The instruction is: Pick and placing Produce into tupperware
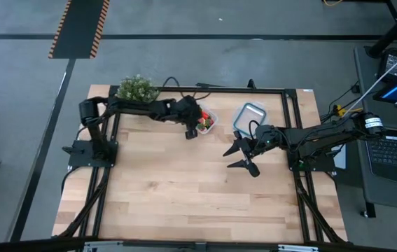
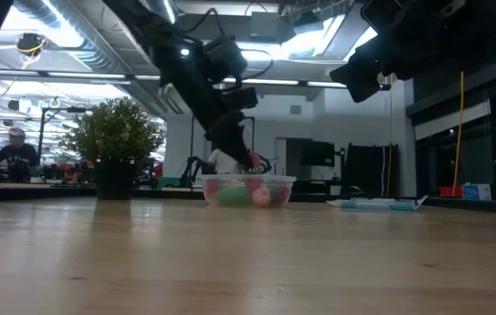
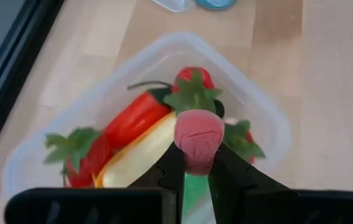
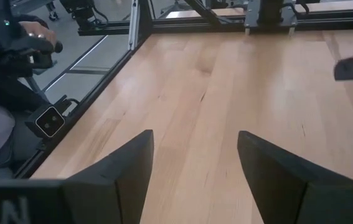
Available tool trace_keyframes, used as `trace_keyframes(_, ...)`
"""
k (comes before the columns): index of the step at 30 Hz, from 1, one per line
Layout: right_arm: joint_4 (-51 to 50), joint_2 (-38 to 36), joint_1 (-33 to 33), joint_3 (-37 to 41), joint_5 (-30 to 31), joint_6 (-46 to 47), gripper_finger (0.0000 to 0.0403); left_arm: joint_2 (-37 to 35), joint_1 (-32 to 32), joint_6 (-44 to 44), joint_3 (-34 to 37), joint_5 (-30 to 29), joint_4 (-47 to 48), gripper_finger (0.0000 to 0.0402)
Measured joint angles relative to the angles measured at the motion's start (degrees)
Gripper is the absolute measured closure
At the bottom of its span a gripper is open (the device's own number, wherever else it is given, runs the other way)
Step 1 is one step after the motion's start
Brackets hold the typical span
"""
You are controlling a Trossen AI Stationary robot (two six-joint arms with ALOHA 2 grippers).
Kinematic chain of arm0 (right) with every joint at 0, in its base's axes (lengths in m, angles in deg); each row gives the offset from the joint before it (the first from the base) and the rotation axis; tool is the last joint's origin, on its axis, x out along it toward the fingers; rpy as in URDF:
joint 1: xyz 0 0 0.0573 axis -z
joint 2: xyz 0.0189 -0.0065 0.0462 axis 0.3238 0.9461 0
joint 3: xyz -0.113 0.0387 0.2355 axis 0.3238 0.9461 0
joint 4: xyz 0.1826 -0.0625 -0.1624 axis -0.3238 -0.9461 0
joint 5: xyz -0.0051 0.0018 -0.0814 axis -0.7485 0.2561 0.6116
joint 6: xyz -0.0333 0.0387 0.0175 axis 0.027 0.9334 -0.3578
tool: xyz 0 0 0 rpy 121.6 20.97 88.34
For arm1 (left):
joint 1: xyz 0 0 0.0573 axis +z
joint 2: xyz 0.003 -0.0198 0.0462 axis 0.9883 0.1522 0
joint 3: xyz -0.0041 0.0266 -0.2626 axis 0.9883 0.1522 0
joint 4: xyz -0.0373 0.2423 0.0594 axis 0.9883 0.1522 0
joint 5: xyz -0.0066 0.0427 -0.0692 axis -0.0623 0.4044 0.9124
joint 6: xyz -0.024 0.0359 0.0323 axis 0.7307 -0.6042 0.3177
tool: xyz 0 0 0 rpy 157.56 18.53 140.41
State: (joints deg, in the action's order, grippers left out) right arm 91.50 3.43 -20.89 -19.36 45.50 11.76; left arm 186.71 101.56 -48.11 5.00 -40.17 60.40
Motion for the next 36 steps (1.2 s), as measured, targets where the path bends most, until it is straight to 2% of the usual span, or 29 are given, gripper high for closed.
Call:
trace_keyframes(11, -0.7, 0.0, 0.0, 0.0, 0.0, 0.1, 0.0169, 4.8, 3.1, -2.8, -7.6, 0.7, 5.2, 0.036)
trace_keyframes(20, -0.8, 0.0, 0.0, 0.0, 0.0, 0.1, 0.0169, 5.0, 4.9, -3.9, -7.6, 4.0, 5.5, 0.036)
trace_keyframes(36, -0.8, 0.0, 0.0, 0.0, 0.0, 0.1, 0.0169, 8.6, 5.0, -4.3, -7.6, 5.7, 3.5, 0.036)
